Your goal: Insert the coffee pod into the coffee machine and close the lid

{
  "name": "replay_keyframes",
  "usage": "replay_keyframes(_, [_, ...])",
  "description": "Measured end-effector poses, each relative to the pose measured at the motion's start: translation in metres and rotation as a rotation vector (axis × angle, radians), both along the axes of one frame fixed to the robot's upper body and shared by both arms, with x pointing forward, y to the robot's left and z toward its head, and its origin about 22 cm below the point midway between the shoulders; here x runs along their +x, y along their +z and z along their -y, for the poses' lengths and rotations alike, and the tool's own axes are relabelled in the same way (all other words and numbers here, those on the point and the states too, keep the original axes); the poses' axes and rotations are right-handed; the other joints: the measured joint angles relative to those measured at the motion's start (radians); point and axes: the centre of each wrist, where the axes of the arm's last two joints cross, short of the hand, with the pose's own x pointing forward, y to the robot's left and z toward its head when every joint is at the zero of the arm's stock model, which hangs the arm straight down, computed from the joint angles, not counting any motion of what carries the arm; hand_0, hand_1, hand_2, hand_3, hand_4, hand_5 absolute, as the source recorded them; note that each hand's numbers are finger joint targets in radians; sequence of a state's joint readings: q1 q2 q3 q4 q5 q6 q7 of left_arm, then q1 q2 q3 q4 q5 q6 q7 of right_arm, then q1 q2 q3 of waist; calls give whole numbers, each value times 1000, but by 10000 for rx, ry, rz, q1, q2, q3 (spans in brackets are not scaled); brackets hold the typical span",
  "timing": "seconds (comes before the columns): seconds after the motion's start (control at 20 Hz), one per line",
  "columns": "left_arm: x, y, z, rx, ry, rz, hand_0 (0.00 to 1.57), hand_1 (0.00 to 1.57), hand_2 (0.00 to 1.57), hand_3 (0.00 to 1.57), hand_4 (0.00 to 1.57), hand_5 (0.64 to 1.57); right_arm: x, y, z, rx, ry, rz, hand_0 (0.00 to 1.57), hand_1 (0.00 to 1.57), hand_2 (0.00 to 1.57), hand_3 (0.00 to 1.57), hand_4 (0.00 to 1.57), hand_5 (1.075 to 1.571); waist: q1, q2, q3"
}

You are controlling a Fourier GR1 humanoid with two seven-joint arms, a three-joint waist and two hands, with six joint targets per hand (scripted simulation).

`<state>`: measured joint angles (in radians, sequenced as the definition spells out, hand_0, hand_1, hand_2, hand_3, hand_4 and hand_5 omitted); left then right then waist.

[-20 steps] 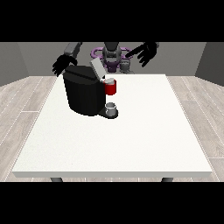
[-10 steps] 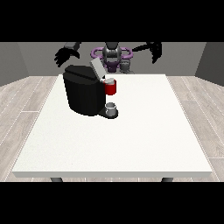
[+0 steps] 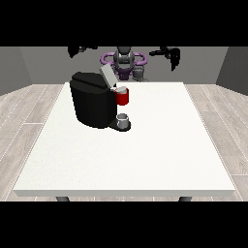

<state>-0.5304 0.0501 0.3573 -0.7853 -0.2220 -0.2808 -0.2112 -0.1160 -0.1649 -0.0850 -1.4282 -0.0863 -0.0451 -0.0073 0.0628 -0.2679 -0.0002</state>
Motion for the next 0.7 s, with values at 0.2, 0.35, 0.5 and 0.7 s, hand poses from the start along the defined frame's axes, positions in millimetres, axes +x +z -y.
replay_keyframes(0.2, [-8,-1,1,-336,-65,144,0,0,0,0,88,1571,14,20,-4,-149,565,330,0,0,0,0,0,1571,378,176,0])
replay_keyframes(0.35, [-10,4,2,-525,-105,337,0,0,0,0,112,1571,25,33,-17,-361,1018,603,0,0,0,0,239,1571,523,440,2])
replay_keyframes(0.5, [-18,3,0,-625,-62,556,0,0,0,0,0,1571,31,41,-21,-564,1422,832,0,0,0,0,161,1571,621,714,1])
replay_keyframes(0.7, [-25,11,2,-758,131,622,0,0,0,0,0,1571,38,46,-32,-728,1799,961,0,0,0,0,0,1571,674,996,3])
